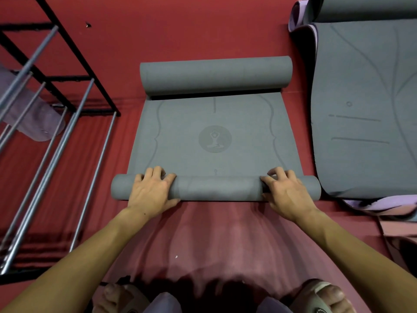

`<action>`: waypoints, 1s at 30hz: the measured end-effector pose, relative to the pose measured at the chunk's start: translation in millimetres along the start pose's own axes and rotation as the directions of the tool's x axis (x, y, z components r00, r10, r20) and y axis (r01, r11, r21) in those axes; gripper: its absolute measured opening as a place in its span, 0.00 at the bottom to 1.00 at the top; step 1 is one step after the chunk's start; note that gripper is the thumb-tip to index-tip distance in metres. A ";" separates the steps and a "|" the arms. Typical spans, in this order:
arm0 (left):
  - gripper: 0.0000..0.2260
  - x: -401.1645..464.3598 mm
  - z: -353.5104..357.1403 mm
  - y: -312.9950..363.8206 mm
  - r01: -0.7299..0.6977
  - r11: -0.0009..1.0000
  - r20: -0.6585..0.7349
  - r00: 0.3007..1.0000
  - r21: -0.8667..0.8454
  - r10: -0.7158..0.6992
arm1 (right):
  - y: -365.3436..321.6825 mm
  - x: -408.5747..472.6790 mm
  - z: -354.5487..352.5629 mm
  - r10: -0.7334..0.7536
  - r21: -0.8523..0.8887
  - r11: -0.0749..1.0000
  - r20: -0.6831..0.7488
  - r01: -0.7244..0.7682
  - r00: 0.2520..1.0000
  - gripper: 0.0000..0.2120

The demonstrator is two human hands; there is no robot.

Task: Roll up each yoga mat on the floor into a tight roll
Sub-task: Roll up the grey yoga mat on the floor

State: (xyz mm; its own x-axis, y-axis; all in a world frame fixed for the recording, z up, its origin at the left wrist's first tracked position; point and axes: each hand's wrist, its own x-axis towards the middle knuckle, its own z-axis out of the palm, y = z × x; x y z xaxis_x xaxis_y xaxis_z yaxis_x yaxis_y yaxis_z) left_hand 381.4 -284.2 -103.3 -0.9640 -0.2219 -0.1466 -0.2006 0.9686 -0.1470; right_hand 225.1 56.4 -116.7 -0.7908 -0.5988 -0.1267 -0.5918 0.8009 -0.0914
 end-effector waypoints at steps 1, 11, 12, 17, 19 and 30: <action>0.33 1.0 1.1 0.3 -0.006 1.000 -0.013 1.000 0.006 0.006 | -0.8 -0.6 -0.6 -0.003 0.000 1.000 -0.011 0.003 1.000 0.23; 0.27 8.6 -2.7 6.3 -0.035 0.999 -0.002 0.999 0.039 0.036 | 4.0 -4.5 4.4 -0.059 -0.014 0.998 -0.052 0.058 0.997 0.34; 0.28 10.8 -1.9 5.9 -0.029 0.999 0.010 1.000 0.035 0.029 | 4.8 -4.4 7.2 -0.067 -0.027 0.997 -0.044 0.066 0.997 0.36; 0.36 18.3 6.1 8.0 -0.016 0.999 0.039 0.999 0.042 0.014 | 5.2 -0.7 21.5 -0.015 -0.114 0.993 -0.027 0.012 1.000 0.45; 0.37 18.7 11.2 8.4 -0.010 0.998 0.042 0.999 0.067 0.007 | 6.9 1.4 22.4 -0.008 -0.143 0.990 -0.019 0.005 1.000 0.46; 0.30 17.5 3.7 -2.2 -0.045 0.998 0.133 0.990 -0.049 0.051 | 21.7 1.9 4.5 -0.078 -0.115 0.990 0.065 0.085 0.995 0.40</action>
State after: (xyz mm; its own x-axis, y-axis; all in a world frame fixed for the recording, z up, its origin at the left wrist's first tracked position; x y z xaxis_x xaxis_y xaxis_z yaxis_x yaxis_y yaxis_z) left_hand 365.7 -290.7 -109.2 -0.9410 -0.1855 -0.2829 -0.1657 0.9818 -0.0926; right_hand 211.5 72.7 -123.4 -0.7308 -0.6577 -0.1827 -0.6706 0.7417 0.0127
